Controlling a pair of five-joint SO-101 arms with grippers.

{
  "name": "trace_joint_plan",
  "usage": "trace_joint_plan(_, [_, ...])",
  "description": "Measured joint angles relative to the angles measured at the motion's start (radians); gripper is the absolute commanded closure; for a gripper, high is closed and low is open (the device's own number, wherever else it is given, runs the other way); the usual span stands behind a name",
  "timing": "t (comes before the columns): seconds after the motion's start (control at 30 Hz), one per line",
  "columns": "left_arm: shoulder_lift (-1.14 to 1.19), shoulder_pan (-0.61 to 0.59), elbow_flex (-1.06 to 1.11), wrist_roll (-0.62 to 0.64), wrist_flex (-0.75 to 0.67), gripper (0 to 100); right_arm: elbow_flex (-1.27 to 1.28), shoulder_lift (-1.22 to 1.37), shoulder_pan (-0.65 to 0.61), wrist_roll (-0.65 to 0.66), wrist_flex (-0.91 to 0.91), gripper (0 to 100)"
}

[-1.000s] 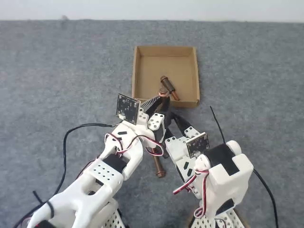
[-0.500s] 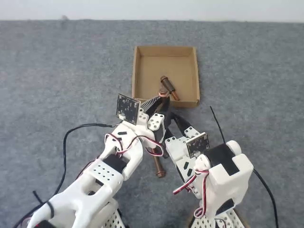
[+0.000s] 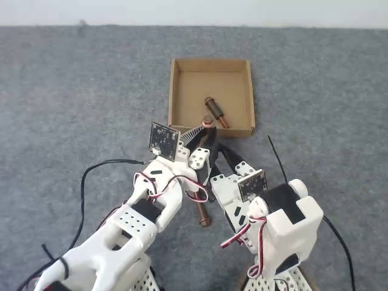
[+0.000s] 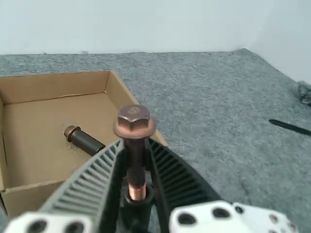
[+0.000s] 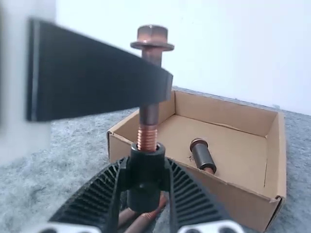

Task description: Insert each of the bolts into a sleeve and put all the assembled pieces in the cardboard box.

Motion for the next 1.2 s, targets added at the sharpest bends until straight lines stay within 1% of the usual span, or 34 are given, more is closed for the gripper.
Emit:
trace_joint_plan(0.33, [0.000,0.012,0.018,-0.006,0.000,99,0.000,0.000,0.011,0.002,0.000,99.3])
trace_joint_plan(0.4, [0.003,0.014,0.018,-0.028,0.000,99,0.000,0.000,0.011,0.002,0.000,99.3])
trace_joint_plan(0.53, [0.068,0.018,0.017,-0.077,0.028,99,0.000,0.000,0.011,0.002,0.000,99.3])
trace_joint_plan(0.77, [0.222,0.023,-0.080,-0.084,0.021,99,0.000,0.002,0.028,-0.002,0.002,99.3])
trace_joint_plan(1.07, [0.247,0.028,-0.097,-0.084,0.020,99,0.000,0.002,0.032,-0.002,0.002,99.3])
trace_joint_plan(1.13, [0.247,0.028,-0.097,-0.084,0.020,96,0.000,0.002,0.032,-0.002,0.002,99.3])
trace_joint_plan(1.2, [0.247,0.028,-0.097,-0.084,0.020,90,0.000,0.002,0.032,-0.002,0.002,99.3])
